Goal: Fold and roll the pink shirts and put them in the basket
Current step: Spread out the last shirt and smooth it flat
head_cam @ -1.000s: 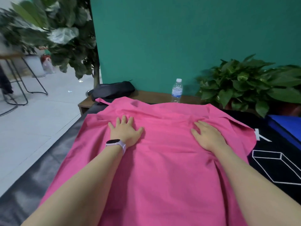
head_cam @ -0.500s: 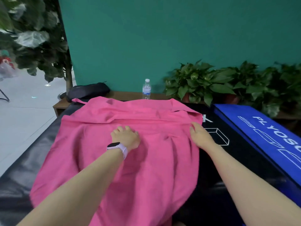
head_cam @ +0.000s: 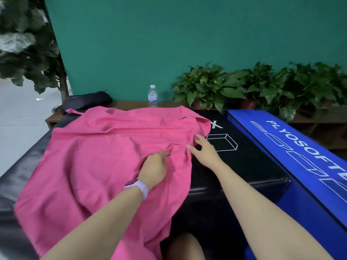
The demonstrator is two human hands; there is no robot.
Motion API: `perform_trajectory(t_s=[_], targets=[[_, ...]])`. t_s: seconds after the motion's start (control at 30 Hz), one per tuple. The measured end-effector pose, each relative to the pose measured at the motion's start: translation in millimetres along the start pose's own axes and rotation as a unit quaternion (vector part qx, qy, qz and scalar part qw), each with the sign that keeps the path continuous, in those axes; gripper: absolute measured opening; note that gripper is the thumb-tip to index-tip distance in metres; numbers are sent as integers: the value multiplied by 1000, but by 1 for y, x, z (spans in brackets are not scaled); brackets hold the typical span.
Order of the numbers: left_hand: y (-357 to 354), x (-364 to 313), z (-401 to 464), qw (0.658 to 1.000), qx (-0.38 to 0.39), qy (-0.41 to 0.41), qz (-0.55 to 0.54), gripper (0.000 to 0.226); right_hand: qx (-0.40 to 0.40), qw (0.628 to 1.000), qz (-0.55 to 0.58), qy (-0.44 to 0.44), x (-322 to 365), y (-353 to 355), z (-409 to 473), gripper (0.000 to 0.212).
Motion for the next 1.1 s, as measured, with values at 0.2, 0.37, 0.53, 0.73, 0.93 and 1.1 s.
perform_trajectory(t_s=[0.2, 0.37, 0.53, 0.73, 0.93, 1.1], targets=[[-4, -10, 11, 993, 17, 108, -49, 56, 65, 991, 106, 41, 37, -42, 6, 55], [-15, -5, 19, 995, 3, 101, 8, 59, 107, 986, 129, 3, 32, -45, 19, 51], [-18, 19, 27, 988, 63, 14, 138, 60, 67, 997, -29, 8, 19, -39, 18, 65], [23, 63, 44, 988, 80, 74, 111, 75, 19, 976, -215, -33, 5, -24, 24, 68], [52, 115, 53, 965, 133, 90, 206, 64, 20, 922, -369, -114, -40, 29, 46, 91], [54, 99, 51, 960, 116, 61, 249, 55, 50, 921, -359, -144, -33, 54, 48, 71]])
Point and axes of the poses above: each hand's wrist, its own z-axis towards the middle knuckle, its own y-axis out of the back of the hand, x = y × z, the point moved 4 cm from there along z, towards the middle knuckle, and after that the axes turned 7 degrees about -y, right-handed, at the moved point
